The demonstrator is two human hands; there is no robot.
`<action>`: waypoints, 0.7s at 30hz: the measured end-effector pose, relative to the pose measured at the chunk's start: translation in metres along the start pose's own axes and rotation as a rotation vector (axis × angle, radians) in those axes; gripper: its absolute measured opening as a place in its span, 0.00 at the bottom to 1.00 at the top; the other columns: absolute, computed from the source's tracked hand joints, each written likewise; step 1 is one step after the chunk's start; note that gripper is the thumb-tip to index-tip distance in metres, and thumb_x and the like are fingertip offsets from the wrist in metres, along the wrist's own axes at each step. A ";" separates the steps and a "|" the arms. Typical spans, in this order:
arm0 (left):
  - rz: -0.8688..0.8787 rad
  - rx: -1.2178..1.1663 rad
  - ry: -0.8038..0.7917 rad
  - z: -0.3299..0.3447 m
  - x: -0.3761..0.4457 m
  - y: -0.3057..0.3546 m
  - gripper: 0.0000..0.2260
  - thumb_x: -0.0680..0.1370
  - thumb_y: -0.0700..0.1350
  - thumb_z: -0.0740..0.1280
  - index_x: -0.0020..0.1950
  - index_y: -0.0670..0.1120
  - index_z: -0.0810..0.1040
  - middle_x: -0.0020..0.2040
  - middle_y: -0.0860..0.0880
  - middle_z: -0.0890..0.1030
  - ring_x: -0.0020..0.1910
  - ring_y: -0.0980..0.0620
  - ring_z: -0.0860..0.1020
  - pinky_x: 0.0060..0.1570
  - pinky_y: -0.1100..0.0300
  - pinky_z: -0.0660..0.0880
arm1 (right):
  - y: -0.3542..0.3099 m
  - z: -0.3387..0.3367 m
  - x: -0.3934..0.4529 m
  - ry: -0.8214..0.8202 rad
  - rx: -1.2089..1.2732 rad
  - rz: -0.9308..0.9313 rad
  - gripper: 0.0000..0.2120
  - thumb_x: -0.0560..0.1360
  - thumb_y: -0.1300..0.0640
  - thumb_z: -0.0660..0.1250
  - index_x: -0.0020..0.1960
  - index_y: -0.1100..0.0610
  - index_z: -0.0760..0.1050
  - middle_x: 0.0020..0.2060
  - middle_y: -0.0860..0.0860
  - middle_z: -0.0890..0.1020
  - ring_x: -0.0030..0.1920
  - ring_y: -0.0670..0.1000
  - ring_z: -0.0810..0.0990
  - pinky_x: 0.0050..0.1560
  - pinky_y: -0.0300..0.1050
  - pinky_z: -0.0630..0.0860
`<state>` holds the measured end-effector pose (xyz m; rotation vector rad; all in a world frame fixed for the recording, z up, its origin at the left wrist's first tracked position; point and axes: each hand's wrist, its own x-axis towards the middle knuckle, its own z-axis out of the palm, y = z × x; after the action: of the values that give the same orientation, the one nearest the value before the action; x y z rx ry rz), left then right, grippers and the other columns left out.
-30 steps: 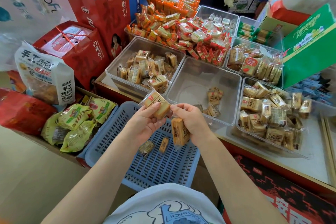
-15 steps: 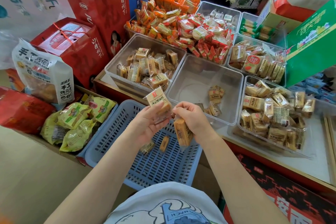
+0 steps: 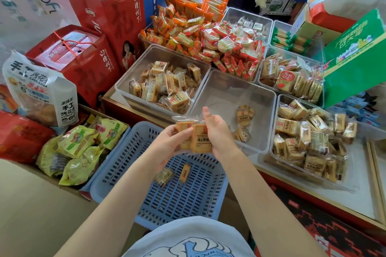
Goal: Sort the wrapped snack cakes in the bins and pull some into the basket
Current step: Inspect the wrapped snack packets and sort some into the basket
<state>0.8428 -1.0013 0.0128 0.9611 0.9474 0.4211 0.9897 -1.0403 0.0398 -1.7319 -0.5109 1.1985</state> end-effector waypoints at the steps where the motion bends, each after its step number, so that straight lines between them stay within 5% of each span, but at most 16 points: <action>1: 0.001 0.046 -0.014 0.002 0.003 0.000 0.28 0.72 0.55 0.78 0.67 0.44 0.75 0.58 0.44 0.86 0.56 0.46 0.85 0.60 0.50 0.80 | -0.003 0.003 0.002 -0.007 -0.002 -0.002 0.26 0.79 0.32 0.60 0.57 0.55 0.72 0.53 0.58 0.82 0.53 0.57 0.83 0.56 0.62 0.82; 8: 0.033 0.059 0.186 -0.012 0.022 0.009 0.19 0.75 0.56 0.75 0.61 0.46 0.82 0.51 0.46 0.87 0.53 0.46 0.86 0.58 0.49 0.81 | -0.003 0.014 0.017 -0.161 -0.069 -0.033 0.27 0.78 0.36 0.65 0.66 0.57 0.71 0.58 0.54 0.81 0.57 0.51 0.83 0.57 0.49 0.83; 13: 0.055 0.157 0.283 -0.027 0.043 0.031 0.34 0.69 0.75 0.68 0.58 0.47 0.82 0.49 0.48 0.87 0.50 0.47 0.86 0.51 0.52 0.80 | -0.003 0.027 0.035 -0.340 -0.113 -0.025 0.17 0.81 0.42 0.65 0.64 0.51 0.74 0.56 0.49 0.85 0.56 0.50 0.84 0.61 0.50 0.81; 16: 0.016 0.118 0.287 -0.032 0.061 0.037 0.20 0.83 0.63 0.60 0.56 0.50 0.83 0.49 0.48 0.88 0.49 0.49 0.86 0.54 0.52 0.81 | -0.006 0.033 0.053 -0.363 -0.057 -0.002 0.16 0.81 0.45 0.67 0.64 0.53 0.75 0.54 0.52 0.86 0.55 0.54 0.86 0.54 0.48 0.83; 18: 0.029 0.103 0.313 -0.042 0.075 0.039 0.13 0.84 0.54 0.63 0.59 0.50 0.83 0.53 0.47 0.87 0.52 0.48 0.85 0.56 0.49 0.82 | -0.010 0.035 0.071 -0.346 -0.035 -0.015 0.15 0.81 0.48 0.68 0.64 0.55 0.76 0.54 0.54 0.86 0.55 0.55 0.85 0.51 0.47 0.83; 21: 0.102 0.058 0.411 -0.061 0.101 0.047 0.09 0.83 0.47 0.67 0.62 0.47 0.81 0.55 0.46 0.86 0.53 0.48 0.85 0.46 0.59 0.83 | -0.023 0.038 0.104 -0.231 -0.059 -0.039 0.11 0.81 0.51 0.69 0.60 0.55 0.78 0.53 0.54 0.86 0.53 0.53 0.85 0.51 0.47 0.83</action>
<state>0.8512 -0.8765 -0.0121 0.9976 1.2901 0.6978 1.0052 -0.9339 0.0053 -1.6327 -0.7213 1.3757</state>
